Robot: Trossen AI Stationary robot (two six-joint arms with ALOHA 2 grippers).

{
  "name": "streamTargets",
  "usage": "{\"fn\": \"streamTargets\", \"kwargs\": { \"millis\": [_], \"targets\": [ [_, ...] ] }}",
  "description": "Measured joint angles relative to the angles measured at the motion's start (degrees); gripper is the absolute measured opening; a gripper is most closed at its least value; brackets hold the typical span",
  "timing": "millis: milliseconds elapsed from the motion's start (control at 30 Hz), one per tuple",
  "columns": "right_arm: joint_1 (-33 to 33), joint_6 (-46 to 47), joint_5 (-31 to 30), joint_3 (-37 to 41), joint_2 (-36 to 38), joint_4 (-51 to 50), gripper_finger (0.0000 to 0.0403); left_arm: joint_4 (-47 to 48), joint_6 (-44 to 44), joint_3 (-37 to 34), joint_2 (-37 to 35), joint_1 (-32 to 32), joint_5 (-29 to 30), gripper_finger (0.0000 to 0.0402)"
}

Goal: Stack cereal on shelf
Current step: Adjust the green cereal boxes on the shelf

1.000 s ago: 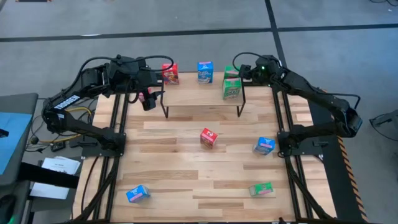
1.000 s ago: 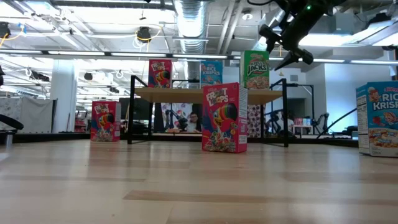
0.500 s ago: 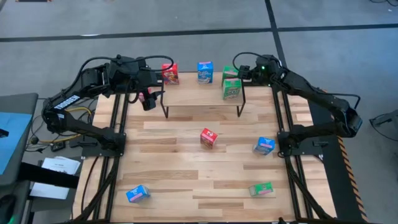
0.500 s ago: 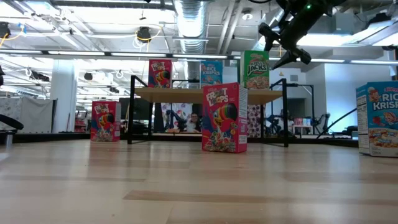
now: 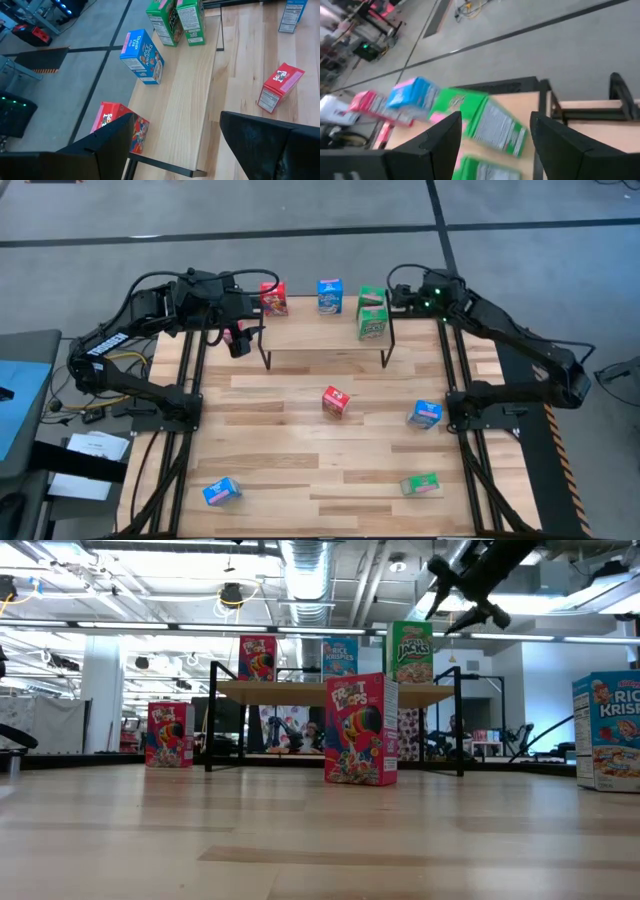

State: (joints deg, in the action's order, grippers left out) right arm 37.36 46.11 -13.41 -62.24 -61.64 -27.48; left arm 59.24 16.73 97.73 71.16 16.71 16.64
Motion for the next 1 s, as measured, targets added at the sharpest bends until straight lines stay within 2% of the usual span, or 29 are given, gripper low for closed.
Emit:
{"fn": "streamTargets", "kwargs": {
  "millis": [333,467,533,767,1000],
  "targets": [
    [-12.0,2.5,0.0,0.0,2.5,-2.3,0.026,0.0,1.3,0.0,0.0,0.0,0.1,0.0286],
    [-14.3,2.9,-3.4,0.0,2.4,-3.1,0.026,-0.5,2.7,0.0,0.0,0.0,0.1,0.0286],
    [-14.4,2.9,-4.9,0.0,2.4,-2.4,0.026,-0.8,3.3,0.0,0.0,0.0,0.1,0.0286],
    [-10.9,0.4,-4.6,0.0,1.1,2.1,0.026,-2.7,3.5,0.0,0.0,0.0,0.2,0.0286],
    [-6.7,0.4,2.7,0.0,-2.0,4.0,0.026,-3.1,3.1,0.0,0.0,0.0,0.2,0.0286]
  ]
}}
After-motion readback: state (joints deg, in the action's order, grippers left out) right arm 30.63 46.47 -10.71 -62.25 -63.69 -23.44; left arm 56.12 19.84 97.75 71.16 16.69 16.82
